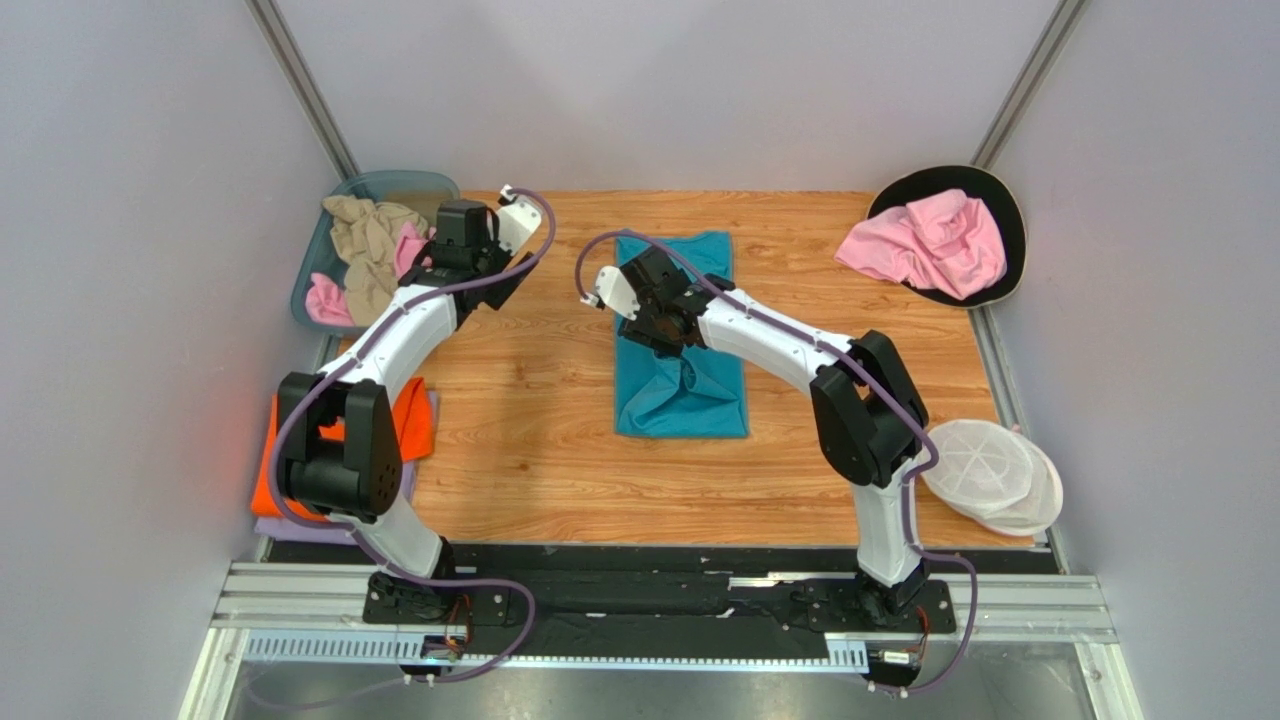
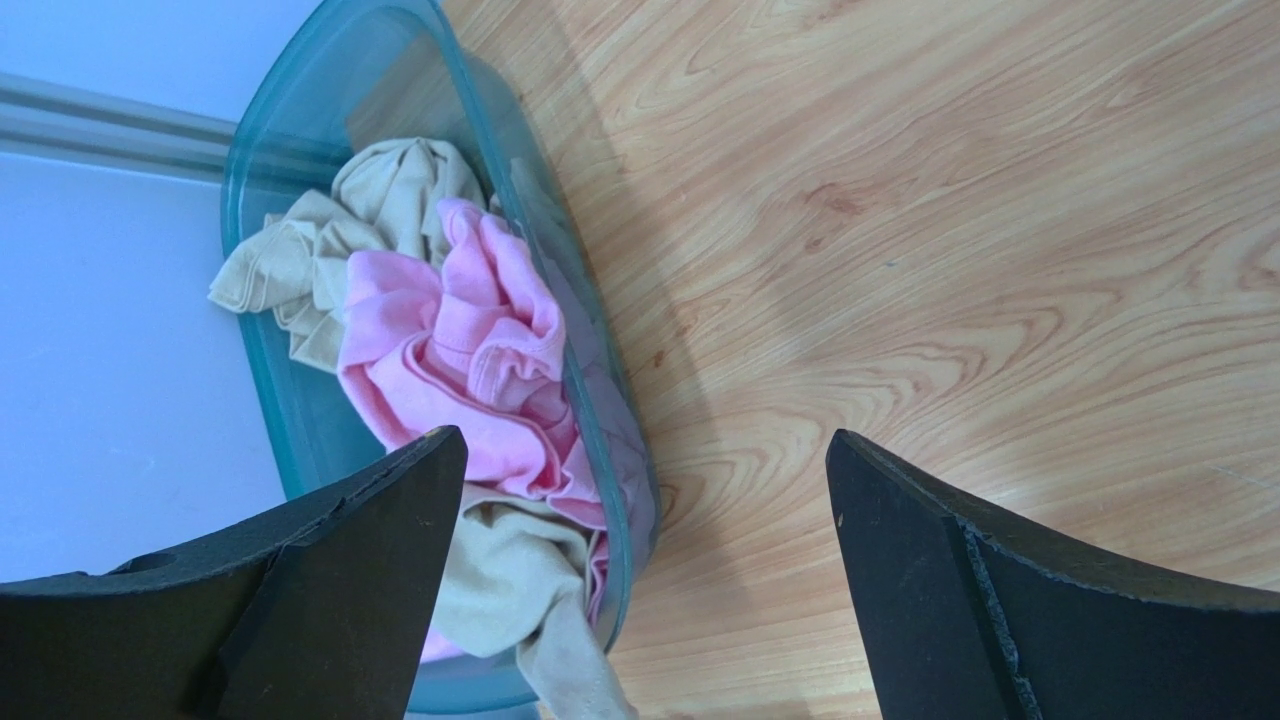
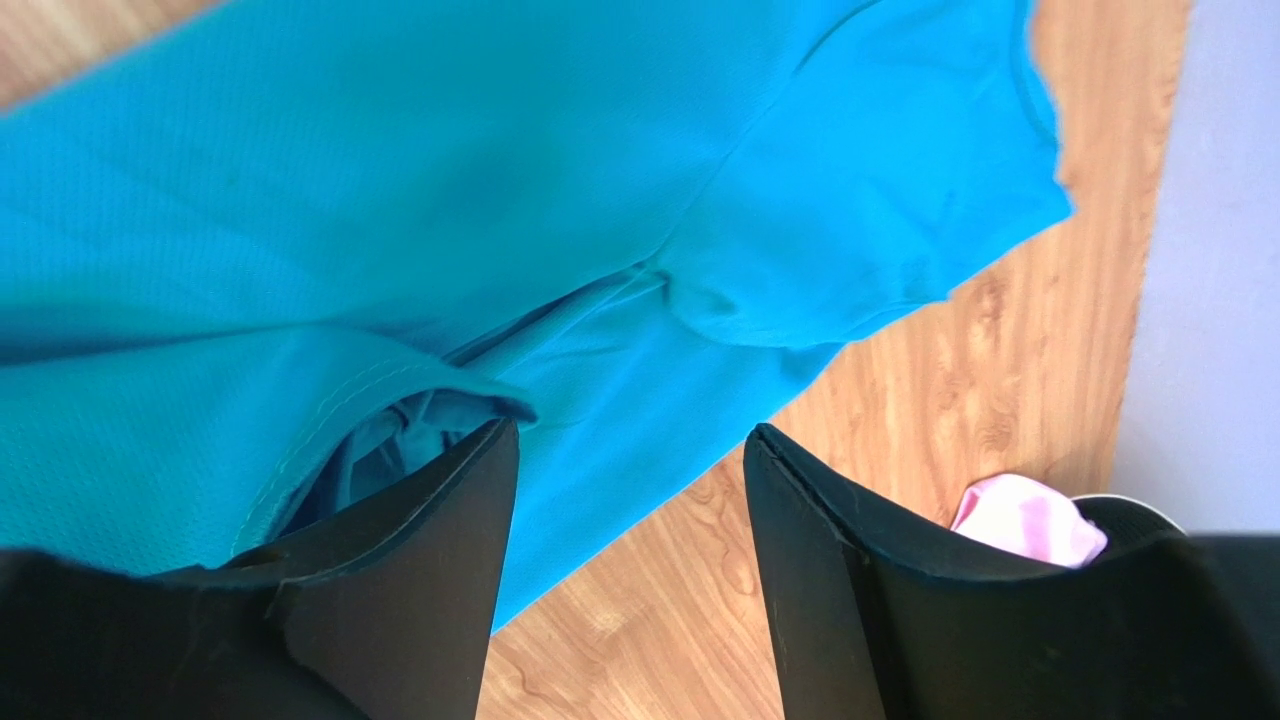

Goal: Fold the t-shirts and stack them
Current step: Fold the tshirt

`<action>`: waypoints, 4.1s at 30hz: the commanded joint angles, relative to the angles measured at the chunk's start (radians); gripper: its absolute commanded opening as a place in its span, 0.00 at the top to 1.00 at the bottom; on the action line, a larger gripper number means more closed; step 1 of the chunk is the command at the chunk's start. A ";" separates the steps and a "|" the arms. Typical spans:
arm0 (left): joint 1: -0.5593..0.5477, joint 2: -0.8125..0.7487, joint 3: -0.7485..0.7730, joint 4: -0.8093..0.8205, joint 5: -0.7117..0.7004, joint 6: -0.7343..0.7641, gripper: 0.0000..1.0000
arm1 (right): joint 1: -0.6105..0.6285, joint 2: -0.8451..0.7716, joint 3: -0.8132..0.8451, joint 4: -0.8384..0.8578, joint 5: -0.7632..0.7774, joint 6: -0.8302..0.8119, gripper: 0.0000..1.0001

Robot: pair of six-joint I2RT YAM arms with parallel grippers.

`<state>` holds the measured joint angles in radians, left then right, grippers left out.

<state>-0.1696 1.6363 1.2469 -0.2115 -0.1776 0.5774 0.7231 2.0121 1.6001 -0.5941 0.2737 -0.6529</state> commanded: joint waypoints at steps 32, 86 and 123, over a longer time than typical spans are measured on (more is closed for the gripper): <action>0.053 -0.033 -0.018 0.004 0.020 -0.004 0.01 | 0.048 -0.271 -0.200 -0.093 0.013 0.139 0.38; 0.061 -0.023 -0.096 0.067 0.021 0.029 0.01 | 0.145 0.007 0.112 -0.061 -0.042 0.194 0.37; 0.062 -0.013 -0.103 0.063 0.021 0.035 0.01 | 0.053 -0.124 -0.250 0.010 -0.013 0.165 0.36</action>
<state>-0.1154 1.6367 1.1389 -0.1745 -0.1631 0.6010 0.7780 1.8904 1.3178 -0.6205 0.2779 -0.4767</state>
